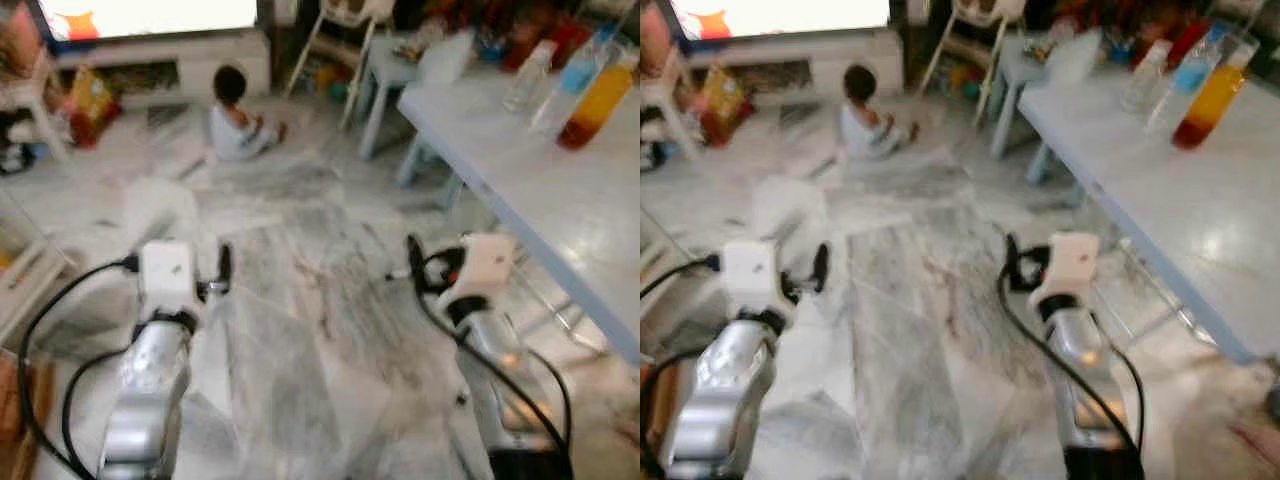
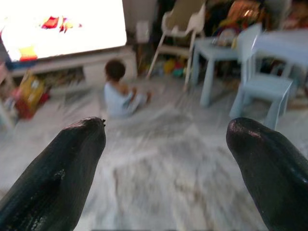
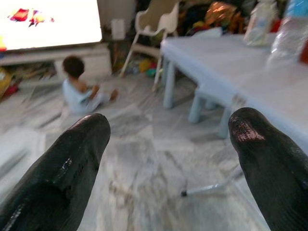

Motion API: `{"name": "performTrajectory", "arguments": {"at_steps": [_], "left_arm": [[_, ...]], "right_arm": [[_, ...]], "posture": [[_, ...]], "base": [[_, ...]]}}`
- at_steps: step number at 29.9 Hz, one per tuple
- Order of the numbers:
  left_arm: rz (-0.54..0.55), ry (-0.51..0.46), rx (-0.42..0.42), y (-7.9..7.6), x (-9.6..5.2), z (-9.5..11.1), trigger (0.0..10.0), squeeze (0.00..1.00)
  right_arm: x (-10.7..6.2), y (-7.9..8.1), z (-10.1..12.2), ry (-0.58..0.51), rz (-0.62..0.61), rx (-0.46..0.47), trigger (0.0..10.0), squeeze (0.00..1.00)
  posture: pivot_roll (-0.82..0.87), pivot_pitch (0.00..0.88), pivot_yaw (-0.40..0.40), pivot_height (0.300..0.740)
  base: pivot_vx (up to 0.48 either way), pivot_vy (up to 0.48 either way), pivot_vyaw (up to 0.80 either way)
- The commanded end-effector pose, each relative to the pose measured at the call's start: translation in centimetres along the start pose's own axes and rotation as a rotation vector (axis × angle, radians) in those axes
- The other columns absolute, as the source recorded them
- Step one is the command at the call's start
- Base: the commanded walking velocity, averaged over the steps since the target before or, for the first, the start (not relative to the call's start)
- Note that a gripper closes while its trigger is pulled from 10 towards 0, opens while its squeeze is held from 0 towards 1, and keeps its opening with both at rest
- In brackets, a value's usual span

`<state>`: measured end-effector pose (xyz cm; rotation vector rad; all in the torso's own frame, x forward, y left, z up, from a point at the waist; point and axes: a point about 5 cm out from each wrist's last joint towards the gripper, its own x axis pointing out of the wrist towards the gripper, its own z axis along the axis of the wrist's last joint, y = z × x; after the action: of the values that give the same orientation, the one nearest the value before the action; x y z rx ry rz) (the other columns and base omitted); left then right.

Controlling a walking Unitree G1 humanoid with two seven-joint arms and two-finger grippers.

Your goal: Restocking fridge

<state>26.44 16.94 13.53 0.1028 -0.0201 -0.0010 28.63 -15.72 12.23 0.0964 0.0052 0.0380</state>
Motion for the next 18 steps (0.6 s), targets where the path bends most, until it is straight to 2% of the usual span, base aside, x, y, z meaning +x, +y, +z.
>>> {"name": "performTrajectory", "arguments": {"at_steps": [1,8,18], "left_arm": [[0.040,-0.008,0.017,0.85,0.07,0.03,10.0,0.00],[0.083,-0.027,0.017,1.27,0.30,0.20,10.0,0.00],[0.085,-0.060,0.034,1.21,0.69,0.56,10.0,0.00]], "right_arm": [[0.06,0.71,0.33,-0.019,0.031,0.021,10.0,0.00],[-0.13,0.99,0.55,-0.033,0.042,0.027,10.0,0.00],[0.11,0.06,0.70,-0.028,-0.003,0.056,10.0,0.00]], "posture": [[0.07,0.041,-0.055,0.740],[0.07,0.042,-0.054,0.740],[0.06,0.046,-0.057,0.740]], "base": [[0.480,0.000,-0.80],[0.442,0.036,-0.80],[0.342,0.335,0.00]]}}
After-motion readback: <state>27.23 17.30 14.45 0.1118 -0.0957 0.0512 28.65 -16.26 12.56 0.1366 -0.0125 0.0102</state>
